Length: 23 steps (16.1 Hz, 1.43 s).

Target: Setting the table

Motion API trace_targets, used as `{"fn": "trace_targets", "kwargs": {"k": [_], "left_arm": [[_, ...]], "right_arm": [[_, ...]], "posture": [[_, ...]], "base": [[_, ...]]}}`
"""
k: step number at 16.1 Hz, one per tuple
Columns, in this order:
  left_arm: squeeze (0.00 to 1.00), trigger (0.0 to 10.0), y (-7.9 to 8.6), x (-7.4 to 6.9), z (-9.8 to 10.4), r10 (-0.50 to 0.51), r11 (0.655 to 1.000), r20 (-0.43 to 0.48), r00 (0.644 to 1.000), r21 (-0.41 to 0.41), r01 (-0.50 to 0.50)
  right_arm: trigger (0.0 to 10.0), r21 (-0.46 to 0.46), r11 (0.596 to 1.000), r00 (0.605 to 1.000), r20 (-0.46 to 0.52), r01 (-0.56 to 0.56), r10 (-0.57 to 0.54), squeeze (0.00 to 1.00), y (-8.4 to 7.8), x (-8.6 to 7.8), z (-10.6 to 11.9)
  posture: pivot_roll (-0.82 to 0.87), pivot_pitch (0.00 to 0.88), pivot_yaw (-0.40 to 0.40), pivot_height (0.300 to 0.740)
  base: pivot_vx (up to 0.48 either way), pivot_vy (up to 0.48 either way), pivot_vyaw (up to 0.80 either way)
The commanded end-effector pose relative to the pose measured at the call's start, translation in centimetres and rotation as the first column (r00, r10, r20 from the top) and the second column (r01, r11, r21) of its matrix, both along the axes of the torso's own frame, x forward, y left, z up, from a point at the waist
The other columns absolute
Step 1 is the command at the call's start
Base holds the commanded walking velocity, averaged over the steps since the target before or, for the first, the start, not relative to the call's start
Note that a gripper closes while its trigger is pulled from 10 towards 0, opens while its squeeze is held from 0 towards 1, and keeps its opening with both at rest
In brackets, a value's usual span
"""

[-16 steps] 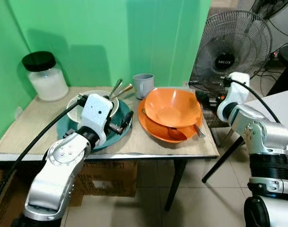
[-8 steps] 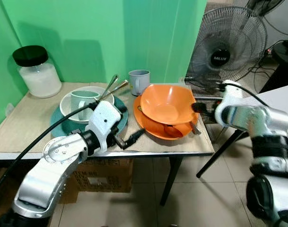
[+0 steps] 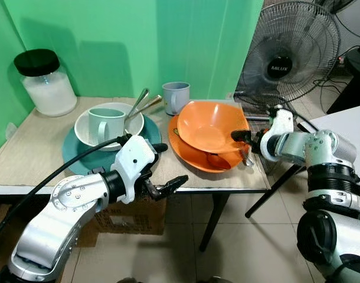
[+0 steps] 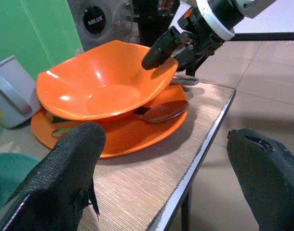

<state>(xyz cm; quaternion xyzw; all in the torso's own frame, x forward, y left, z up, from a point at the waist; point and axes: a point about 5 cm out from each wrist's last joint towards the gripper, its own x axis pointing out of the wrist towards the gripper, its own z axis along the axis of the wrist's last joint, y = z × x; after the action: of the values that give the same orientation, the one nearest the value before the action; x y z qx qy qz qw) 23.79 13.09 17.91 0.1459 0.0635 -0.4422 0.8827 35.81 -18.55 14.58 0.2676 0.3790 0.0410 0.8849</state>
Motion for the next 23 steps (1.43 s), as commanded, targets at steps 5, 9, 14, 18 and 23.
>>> {"fn": "trace_targets", "kwargs": {"k": [5, 9, 14, 18, 23], "left_arm": [[0.05, 10.0, -0.1, -0.4, 0.3, 0.005, 1.000, 0.006, 1.000, -0.011, -0.005], [0.05, 10.0, -0.1, -0.6, 0.2, 0.011, 1.000, 0.001, 1.000, -0.008, -0.011], [0.05, 10.0, -0.1, -0.5, 0.1, 0.014, 1.000, 0.000, 1.000, -0.012, -0.014], [0.05, 10.0, -0.2, -0.4, 0.2, 0.019, 1.000, 0.006, 1.000, -0.014, -0.019], [0.05, 10.0, -0.1, -0.1, 0.4, 0.033, 0.999, 0.025, 0.999, -0.015, -0.033]], "right_arm": [[0.0, 0.191, 0.972, 0.990, 0.013, 0.138, -0.143, 0.00, -0.2, 0.5, -0.4], [0.0, 0.229, 0.965, 0.991, 0.013, 0.125, -0.132, 0.00, 0.4, 0.6, -0.4], [0.0, 0.267, 0.957, 0.993, 0.012, 0.112, -0.119, 0.00, 0.8, 0.7, -0.3], [0.0, 0.300, 0.947, 0.992, 0.006, 0.116, -0.124, 0.00, 1.0, 0.7, -0.3], [0.0, 0.316, 0.941, 0.990, 0.032, 0.119, -0.135, 0.00, 0.6, 1.0, 0.5]], "posture": [[0.01, 0.076, -0.071, 0.740], [0.01, 0.074, -0.072, 0.740], [0.01, 0.065, -0.072, 0.740], [0.01, 0.058, -0.074, 0.740], [0.01, 0.041, -0.072, 0.740]], "base": [[0.000, 0.000, 0.00], [0.000, 0.000, 0.00], [0.000, 0.000, 0.00], [0.000, 0.000, 0.00], [0.000, 0.000, 0.00]]}}
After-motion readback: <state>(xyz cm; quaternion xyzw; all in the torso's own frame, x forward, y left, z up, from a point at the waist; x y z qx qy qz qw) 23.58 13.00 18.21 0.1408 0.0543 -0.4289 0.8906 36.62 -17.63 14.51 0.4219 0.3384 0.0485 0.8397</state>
